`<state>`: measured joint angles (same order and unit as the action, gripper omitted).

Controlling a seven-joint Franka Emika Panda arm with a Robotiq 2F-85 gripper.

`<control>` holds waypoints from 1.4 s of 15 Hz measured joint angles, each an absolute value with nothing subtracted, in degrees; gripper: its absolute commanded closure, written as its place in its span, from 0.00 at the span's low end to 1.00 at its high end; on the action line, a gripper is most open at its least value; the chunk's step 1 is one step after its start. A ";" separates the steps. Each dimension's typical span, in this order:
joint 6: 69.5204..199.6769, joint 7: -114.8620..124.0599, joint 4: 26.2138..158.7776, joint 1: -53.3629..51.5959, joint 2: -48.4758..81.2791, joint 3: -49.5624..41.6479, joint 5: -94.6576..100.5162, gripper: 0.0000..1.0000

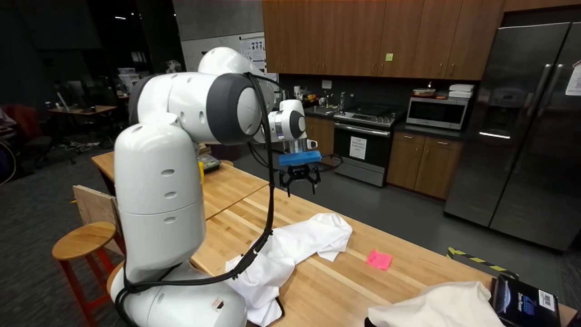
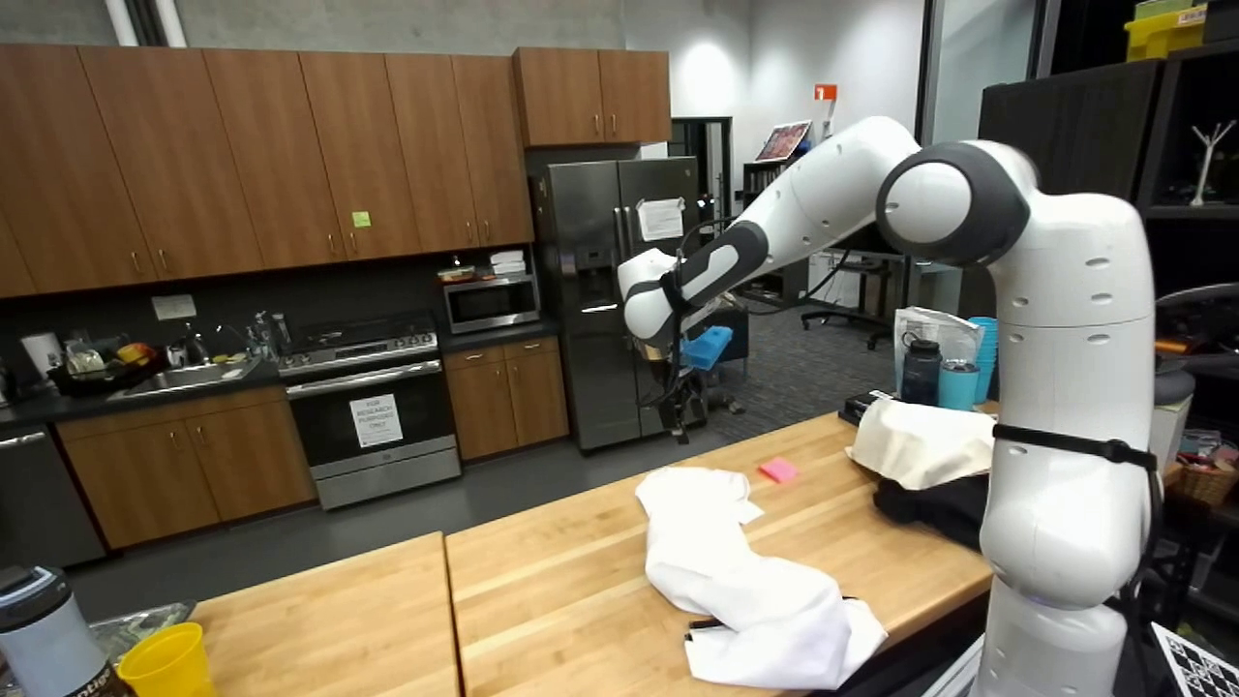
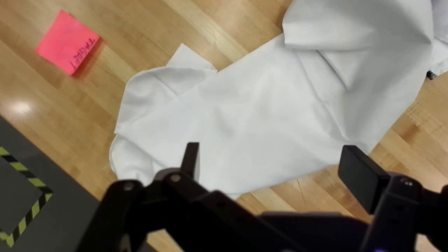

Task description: Fold the white linen

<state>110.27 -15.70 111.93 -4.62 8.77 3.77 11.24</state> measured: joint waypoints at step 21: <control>102.30 3.67 116.06 -5.49 -0.12 4.48 8.16 0.00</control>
<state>102.30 3.67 116.06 -5.49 -0.12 4.48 8.16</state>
